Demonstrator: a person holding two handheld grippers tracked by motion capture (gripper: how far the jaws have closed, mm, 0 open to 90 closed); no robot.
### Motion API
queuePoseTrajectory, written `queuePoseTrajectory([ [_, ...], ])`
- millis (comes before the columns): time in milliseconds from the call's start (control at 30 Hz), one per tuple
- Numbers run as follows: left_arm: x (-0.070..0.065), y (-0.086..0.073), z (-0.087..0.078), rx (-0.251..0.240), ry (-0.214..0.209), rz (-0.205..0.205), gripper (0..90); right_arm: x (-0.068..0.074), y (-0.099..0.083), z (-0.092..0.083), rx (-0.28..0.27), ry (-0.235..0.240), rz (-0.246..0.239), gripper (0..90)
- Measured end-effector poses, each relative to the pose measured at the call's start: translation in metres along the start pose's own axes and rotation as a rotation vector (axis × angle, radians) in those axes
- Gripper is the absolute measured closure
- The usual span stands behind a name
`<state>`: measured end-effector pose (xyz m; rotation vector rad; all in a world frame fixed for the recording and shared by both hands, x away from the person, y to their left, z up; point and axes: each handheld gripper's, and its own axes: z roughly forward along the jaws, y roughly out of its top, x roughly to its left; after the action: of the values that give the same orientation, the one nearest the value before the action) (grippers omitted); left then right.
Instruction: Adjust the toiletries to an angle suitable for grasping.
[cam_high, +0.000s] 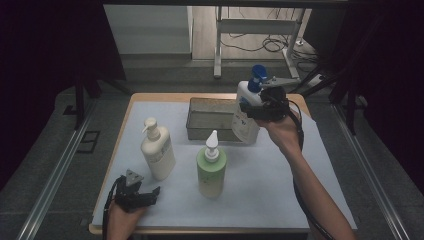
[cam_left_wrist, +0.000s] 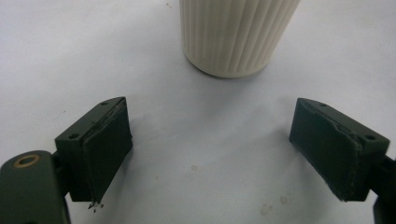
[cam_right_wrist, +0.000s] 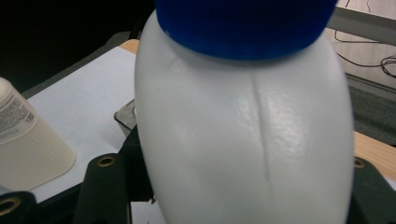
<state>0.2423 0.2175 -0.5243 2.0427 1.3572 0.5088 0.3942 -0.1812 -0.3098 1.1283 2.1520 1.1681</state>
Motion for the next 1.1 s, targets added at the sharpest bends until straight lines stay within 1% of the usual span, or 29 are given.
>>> queuePoseTrajectory([
  [433, 0.000, 0.000, 0.000, -0.001, 0.000, 0.000, 12.4, 0.004, 0.012, 0.026, -0.001, -0.013, 0.016, 39.9],
  [933, 0.000, 0.000, 0.000, -0.002, 0.000, -0.002, 12.4, 0.011, 0.031, 0.059, -0.001, -0.033, 0.011, 39.9],
  [1100, 0.000, 0.000, 0.000, -0.002, 0.000, -0.003, 12.3, 0.013, 0.035, 0.071, -0.005, -0.038, 0.022, 39.9],
])
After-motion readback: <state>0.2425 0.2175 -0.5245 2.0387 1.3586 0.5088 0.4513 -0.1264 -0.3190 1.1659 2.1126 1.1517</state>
